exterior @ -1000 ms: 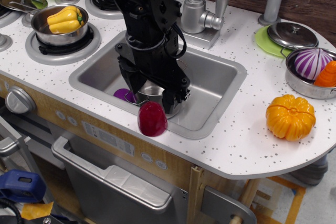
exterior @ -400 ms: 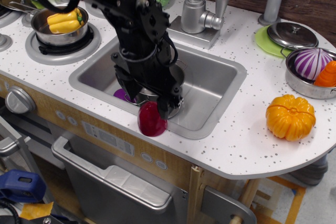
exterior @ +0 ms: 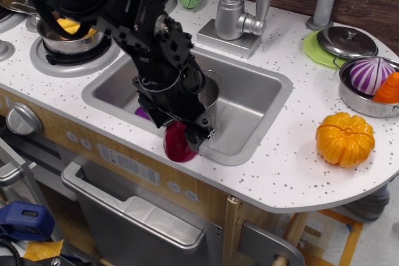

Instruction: Put sweet potato in pot which is in sink

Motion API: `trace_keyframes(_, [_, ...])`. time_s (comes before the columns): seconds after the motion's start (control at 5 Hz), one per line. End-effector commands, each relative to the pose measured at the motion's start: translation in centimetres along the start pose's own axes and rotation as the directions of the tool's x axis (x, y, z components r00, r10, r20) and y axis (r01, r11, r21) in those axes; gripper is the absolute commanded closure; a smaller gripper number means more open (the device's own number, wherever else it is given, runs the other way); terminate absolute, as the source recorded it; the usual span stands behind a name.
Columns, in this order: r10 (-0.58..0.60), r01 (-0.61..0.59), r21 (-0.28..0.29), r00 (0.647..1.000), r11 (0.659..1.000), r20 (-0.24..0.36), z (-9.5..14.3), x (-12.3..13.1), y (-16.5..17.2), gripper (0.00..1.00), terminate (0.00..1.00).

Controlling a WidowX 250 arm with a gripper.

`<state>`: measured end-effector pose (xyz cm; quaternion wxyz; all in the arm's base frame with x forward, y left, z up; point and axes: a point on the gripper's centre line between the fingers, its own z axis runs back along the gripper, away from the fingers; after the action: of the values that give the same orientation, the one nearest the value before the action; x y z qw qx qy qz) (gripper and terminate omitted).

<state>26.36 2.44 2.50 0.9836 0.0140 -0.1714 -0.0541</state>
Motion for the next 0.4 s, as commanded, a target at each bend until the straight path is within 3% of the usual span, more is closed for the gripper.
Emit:
trace_keyframes(0.0, [0.003, -0.002, -0.027, 0.999, 1.0, 0.048, -1.0, 0.2, 0.9, 0.0, 0.0])
trace_keyframes(0.2, [0.021, -0.018, -0.037, 0.996, 0.999, 0.081, -2.1, -0.4, 0.7, 0.0, 0.0])
